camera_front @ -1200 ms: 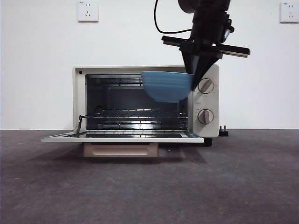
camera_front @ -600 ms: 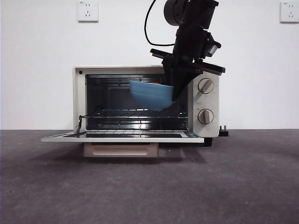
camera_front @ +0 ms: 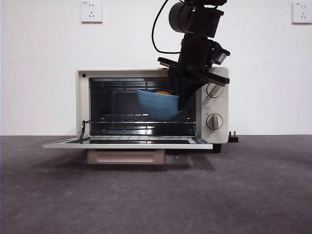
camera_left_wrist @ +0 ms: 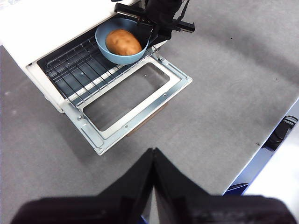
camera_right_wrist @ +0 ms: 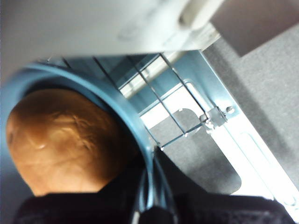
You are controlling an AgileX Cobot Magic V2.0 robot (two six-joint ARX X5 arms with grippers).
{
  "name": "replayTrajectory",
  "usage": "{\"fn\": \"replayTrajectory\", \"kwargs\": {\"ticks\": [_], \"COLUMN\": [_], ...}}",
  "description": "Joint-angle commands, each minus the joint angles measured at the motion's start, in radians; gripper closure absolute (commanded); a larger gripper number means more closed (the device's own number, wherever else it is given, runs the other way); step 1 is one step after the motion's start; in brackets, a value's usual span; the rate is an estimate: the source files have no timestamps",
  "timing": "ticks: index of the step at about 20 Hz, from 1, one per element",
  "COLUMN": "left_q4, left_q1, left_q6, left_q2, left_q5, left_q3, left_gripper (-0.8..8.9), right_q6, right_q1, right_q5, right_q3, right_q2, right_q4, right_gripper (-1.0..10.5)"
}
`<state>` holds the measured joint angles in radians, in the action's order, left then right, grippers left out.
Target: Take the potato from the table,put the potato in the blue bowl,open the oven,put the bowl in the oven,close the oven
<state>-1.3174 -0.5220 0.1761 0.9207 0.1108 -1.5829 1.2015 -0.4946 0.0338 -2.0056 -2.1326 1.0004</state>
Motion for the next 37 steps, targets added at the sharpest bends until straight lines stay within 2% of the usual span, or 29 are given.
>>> {"fn": "replayTrajectory", "kwargs": {"ticks": [1,4,6,8,23,27,32,37], "left_q4": [0.002,0.002,0.001,0.001,0.002,0.002,0.002,0.002], "left_q1": [-0.011,-0.022,-0.023,-0.023,-0.023,-0.023,-0.023,-0.023], "left_q6": [0.005,0.005,0.006,0.006,0.005,0.006,0.005,0.006], "left_q2": [-0.005,-0.005,-0.005,-0.005,-0.005,-0.005,-0.005,-0.005], "left_q5": [-0.003,-0.003,-0.003,-0.003,-0.003,-0.003,-0.003,-0.003], "left_q3": [0.005,0.005,0.005,0.005,0.005,0.005,0.005,0.005], "left_gripper": [8.19,8.18,8.18,8.18,8.18,8.18,8.18,8.18], "right_q6": [0.010,0.007,0.000,-0.001,-0.006,-0.034,-0.077,-0.119], "right_q1": [0.004,0.004,0.005,0.005,-0.010,-0.010,-0.010,-0.010], "right_q5": [-0.005,-0.008,-0.006,-0.007,-0.012,-0.017,-0.078,-0.102], "right_q3": [-0.005,-0.005,-0.005,-0.005,-0.053,-0.112,-0.187,-0.243], "right_q2": [-0.012,-0.012,-0.012,-0.012,-0.009,-0.009,-0.009,-0.009], "right_q4": [-0.007,-0.029,-0.040,-0.038,-0.053,-0.010,0.108,0.166], "right_gripper": [9.6,9.4,8.4,7.9,7.9,7.9,7.9,7.9]}}
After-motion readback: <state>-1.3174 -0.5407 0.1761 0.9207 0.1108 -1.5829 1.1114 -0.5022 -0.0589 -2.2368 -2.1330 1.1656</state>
